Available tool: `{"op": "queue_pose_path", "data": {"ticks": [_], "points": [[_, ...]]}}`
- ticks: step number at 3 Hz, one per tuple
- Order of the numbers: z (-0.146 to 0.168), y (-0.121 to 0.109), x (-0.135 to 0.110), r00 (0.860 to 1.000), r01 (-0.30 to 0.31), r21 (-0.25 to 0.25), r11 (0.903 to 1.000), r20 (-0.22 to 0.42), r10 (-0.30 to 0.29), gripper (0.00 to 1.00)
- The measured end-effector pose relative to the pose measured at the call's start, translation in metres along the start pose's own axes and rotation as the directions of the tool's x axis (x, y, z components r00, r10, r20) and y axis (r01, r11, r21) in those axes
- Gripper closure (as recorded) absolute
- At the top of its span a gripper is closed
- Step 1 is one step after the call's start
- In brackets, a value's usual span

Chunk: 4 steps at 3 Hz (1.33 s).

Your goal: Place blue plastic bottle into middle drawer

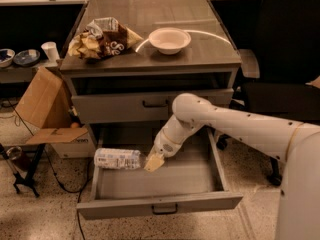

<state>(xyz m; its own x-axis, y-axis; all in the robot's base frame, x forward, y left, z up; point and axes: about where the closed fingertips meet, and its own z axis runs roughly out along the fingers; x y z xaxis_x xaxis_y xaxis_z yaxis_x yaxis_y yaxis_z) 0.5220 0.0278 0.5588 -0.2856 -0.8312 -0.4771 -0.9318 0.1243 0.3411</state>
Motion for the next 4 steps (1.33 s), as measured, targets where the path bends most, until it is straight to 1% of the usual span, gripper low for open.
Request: {"op": "queue_pose_path", "data": {"ticks": [1,2,3,4], "points": [[0.047,-0.023,0.023,0.987,-0.161,0.009,0.987,-0.013,0.161,1.0],[0.069,-0.04,0.045,0.952,-0.305,0.031,0.952,0.003,0.305,0.84],[0.078,-0.049,0.059,0.923,-0.385,0.047,0.9219,0.028,0.384,0.61],[0.078,-0.049,0.059,0.922,-0.387,0.047,0.9211,0.029,0.386,0.37]]}}
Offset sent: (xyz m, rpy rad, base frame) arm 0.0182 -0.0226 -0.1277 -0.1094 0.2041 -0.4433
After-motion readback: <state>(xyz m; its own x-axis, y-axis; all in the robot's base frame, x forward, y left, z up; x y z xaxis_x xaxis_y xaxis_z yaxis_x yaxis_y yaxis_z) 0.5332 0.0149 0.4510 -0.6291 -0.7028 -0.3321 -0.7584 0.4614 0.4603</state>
